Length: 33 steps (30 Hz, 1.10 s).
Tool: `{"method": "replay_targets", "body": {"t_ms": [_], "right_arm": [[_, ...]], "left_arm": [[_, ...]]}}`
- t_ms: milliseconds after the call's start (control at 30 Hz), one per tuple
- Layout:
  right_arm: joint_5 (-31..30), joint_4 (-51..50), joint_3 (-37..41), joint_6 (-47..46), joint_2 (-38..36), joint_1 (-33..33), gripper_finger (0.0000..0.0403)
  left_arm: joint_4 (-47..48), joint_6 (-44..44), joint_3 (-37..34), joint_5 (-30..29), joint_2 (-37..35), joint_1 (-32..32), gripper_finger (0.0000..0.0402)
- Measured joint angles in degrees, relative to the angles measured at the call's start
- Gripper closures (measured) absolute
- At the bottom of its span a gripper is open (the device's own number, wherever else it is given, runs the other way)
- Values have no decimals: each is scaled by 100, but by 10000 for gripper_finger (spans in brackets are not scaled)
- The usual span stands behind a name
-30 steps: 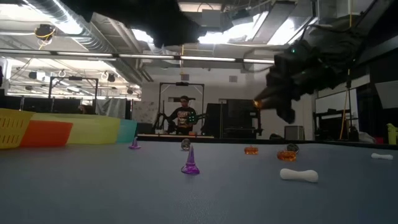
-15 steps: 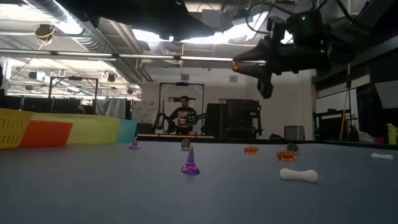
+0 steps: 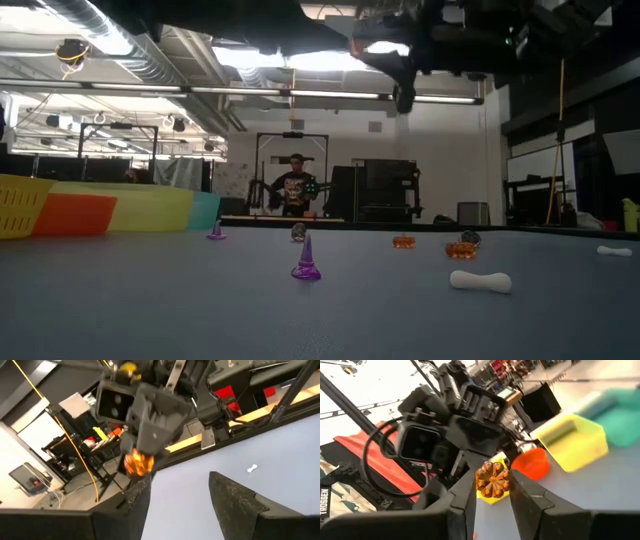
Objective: Sort Halloween decoration
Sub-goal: Put the top right orange pumpkin toy into the orange bin
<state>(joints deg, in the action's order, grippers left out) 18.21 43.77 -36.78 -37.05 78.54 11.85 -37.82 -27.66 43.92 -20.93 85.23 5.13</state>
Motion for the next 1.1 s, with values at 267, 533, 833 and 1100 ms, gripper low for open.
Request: {"method": "replay_targets", "body": {"t_ms": [267,533,833,1100], "right_arm": [[-256,-186,-245,156,24,-291,306],[-450,-232,-246,148,31,-336,306],[-600,-180,-246,-124,33,-388,306],[-1082,-182,-246,-150,33,-680,306]], "left_arm": [[-523,-264,0,-11,0,0,217],[-694,-600,0,-7,0,2,217],[-691,-605,0,-2,0,-13,217],[-691,-605,0,-2,0,-13,217]]}}
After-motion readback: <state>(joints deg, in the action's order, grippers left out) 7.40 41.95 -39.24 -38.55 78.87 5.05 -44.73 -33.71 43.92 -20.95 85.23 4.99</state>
